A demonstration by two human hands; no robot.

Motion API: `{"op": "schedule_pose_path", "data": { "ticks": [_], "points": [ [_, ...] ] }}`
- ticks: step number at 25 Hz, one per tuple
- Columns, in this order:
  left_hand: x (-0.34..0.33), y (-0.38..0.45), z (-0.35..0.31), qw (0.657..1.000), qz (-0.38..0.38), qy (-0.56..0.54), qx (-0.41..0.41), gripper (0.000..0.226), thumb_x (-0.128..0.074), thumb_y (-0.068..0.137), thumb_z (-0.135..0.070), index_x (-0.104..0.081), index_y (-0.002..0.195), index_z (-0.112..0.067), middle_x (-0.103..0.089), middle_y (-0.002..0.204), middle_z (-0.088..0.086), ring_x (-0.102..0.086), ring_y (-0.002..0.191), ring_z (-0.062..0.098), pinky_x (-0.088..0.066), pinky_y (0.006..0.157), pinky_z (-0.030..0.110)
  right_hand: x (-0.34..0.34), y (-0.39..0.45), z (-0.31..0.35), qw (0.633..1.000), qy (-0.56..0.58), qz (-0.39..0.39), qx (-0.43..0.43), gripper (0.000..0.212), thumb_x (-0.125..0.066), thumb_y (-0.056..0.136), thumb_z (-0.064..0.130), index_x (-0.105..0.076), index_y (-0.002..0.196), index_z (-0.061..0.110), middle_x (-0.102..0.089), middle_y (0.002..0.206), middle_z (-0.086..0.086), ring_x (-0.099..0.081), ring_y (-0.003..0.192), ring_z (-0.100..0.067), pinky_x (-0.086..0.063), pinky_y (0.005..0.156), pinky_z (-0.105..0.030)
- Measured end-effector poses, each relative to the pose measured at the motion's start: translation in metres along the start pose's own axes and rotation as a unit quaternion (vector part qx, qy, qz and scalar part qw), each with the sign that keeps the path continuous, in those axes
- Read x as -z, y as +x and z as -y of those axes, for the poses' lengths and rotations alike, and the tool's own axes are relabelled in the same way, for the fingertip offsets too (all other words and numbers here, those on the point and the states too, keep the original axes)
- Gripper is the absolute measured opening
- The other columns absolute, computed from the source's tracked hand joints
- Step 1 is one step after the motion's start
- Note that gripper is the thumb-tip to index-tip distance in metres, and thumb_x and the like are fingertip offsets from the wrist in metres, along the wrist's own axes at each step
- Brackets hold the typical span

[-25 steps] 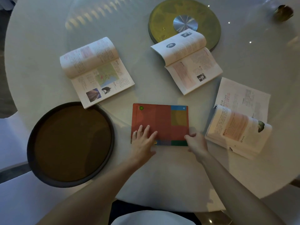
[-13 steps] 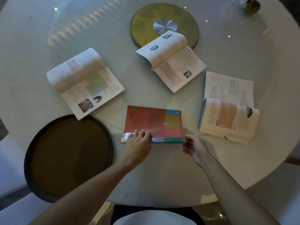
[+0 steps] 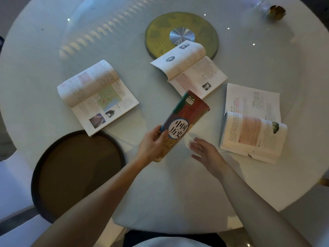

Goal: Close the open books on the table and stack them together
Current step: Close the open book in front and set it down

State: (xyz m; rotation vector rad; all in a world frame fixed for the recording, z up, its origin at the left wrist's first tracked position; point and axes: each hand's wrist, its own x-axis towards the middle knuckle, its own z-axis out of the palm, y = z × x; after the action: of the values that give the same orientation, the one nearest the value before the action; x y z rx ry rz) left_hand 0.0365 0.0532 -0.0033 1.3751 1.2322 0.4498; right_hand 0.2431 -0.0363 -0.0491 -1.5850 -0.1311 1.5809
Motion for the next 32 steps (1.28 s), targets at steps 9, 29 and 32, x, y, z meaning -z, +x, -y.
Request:
{"op": "schedule_pose_path", "data": {
  "ticks": [9,29,32],
  "points": [
    [-0.017,0.022,0.011,0.931,0.001,-0.310,0.194,0.022,-0.054,0.102,-0.027,-0.070,0.116,-0.025,-0.078,0.109,0.009,-0.075,0.101,0.028,-0.060,0.085,0.045,0.000,0.012,0.023,0.998,-0.027,0.050,-0.005,0.026,-0.065,0.096,0.033,-0.069,0.122,0.026,-0.078,0.119,-0.002,-0.071,0.113,-0.024,-0.052,0.101,-0.044],
    [-0.030,0.054,0.072,0.963,-0.117,0.212,0.117,0.047,-0.070,0.088,-0.027,-0.063,0.134,-0.020,-0.058,0.102,0.002,-0.063,0.098,0.023,-0.055,0.085,0.035,-0.001,0.064,0.005,0.856,-0.470,-0.176,0.122,0.003,-0.057,0.096,0.013,-0.059,0.099,0.012,-0.063,0.099,-0.005,-0.061,0.087,-0.023,-0.045,0.068,-0.034],
    [-0.028,0.054,0.075,0.966,-0.094,0.212,0.117,0.048,-0.070,0.088,-0.027,-0.062,0.135,-0.019,-0.057,0.104,0.002,-0.063,0.097,0.021,-0.058,0.086,0.039,-0.002,0.065,0.007,0.854,-0.472,-0.171,0.137,0.009,-0.055,0.096,0.010,-0.062,0.092,0.008,-0.060,0.111,-0.010,-0.059,0.094,-0.026,-0.047,0.075,-0.035]
  ]
}}
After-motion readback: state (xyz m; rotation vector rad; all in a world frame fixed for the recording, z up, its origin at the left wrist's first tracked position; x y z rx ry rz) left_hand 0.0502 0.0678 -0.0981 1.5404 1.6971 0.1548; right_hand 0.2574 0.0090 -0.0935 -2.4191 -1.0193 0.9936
